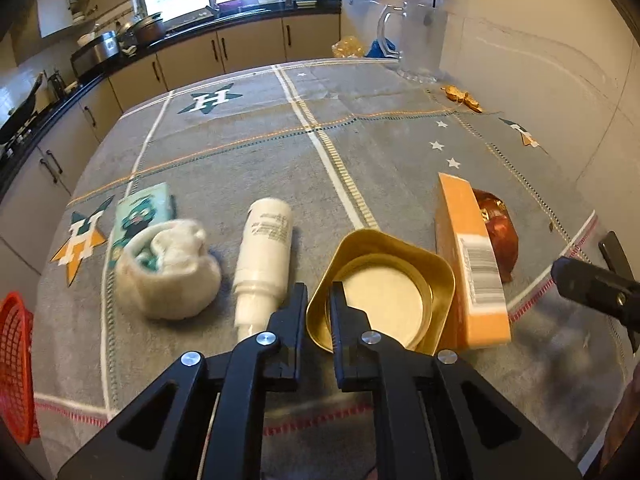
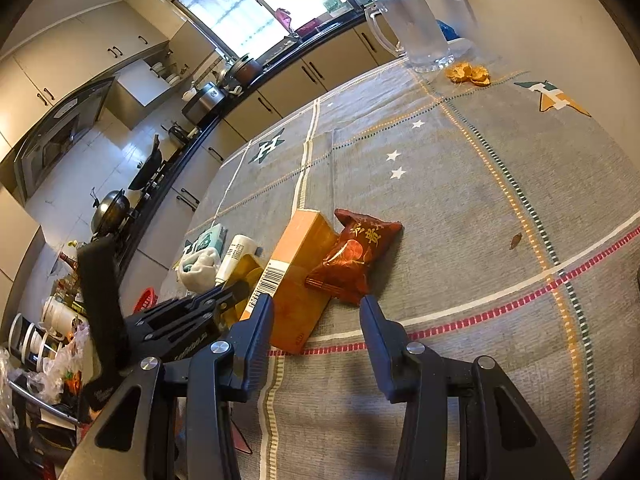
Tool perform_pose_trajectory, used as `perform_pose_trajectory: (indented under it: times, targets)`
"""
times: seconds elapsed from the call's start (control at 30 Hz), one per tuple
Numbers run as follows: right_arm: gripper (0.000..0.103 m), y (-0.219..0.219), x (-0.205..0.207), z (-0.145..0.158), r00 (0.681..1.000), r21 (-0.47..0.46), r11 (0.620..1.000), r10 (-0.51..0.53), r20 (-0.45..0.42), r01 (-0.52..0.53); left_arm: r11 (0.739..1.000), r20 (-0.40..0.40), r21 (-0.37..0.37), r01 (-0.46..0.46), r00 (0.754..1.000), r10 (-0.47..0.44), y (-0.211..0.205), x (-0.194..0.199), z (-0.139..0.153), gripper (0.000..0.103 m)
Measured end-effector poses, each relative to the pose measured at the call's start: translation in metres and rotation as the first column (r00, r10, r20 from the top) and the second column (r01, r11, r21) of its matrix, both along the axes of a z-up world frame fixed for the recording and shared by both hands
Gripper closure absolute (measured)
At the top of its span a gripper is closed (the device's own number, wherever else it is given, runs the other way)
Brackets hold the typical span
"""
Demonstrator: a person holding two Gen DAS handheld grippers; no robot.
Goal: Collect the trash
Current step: 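Grasp the gold square container with the left tool while the right tool grasps the orange barcode box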
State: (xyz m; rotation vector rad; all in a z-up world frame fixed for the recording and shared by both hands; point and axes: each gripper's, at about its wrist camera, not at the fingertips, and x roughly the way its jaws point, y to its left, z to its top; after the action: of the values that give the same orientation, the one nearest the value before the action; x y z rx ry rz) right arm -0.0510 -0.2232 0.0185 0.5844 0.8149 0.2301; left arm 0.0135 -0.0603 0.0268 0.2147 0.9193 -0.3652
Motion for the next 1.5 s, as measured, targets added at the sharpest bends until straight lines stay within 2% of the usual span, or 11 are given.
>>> perform_pose_trajectory:
  times: [0.27,0.4,0.67,0.8,0.83,0.9,0.97,1.13,1.2,1.3,1.5]
  targets:
    - [0.048,0.02,0.016,0.006,1.0,-0.03,0.999,0.022,-0.01,-0.022,0.999,0.035,-0.032,-0.025,0.999,0.026,0.033,-0.041,0.013,0.095]
    - [0.048,0.04,0.031,0.008,0.998,-0.051,0.997,0.049,-0.025,-0.05,0.998,0.068,-0.021,-0.058,0.996,0.06,0.052,-0.056,0.016,0.095]
    - [0.047,0.076,0.049,-0.001,0.996,-0.268,0.963,0.011,-0.092,-0.035,0.992,0.07,-0.05,-0.112,0.991,0.115,0.08,-0.059,0.016,0.095]
    - [0.047,0.07,0.041,0.001,0.997,-0.285,0.958,-0.007,-0.082,-0.017,0.991,0.076,-0.049,-0.123,0.989,0.126,0.086,-0.062,0.014,0.095]
    - [0.048,0.067,0.036,0.004,0.997,-0.308,0.951,-0.014,-0.073,-0.009,0.991,0.075,-0.053,-0.125,0.989,0.129,0.087,-0.062,0.014,0.095]
    - [0.06,0.062,0.028,0.007,0.997,-0.316,0.949,-0.009,-0.076,-0.015,0.99,0.073,-0.058,-0.128,0.989,0.132,0.088,-0.063,0.014,0.095]
    - [0.065,0.06,0.021,0.008,0.996,-0.342,0.94,-0.02,-0.082,-0.01,0.99,0.074,-0.06,-0.13,0.988,0.134,0.089,-0.064,0.014,0.095]
    - [0.065,0.049,0.016,-0.006,0.993,-0.314,0.949,-0.025,-0.117,-0.013,0.989,0.071,-0.057,-0.134,0.988,0.138,0.089,-0.064,0.014,0.095]
    - [0.07,0.047,0.017,-0.012,0.992,-0.315,0.949,-0.034,-0.122,-0.006,0.989,0.07,-0.056,-0.137,0.988,0.141,0.088,-0.065,0.014,0.095]
    - [0.078,0.049,0.012,-0.012,0.995,-0.328,0.944,-0.026,-0.093,-0.007,0.988,0.074,-0.056,-0.142,0.987,0.146,0.088,-0.066,0.014,0.095]
    - [0.078,0.053,-0.001,0.005,1.0,-0.319,0.948,-0.01,-0.019,0.004,0.987,0.081,-0.07,-0.145,0.985,0.15,0.09,-0.069,0.018,0.095]
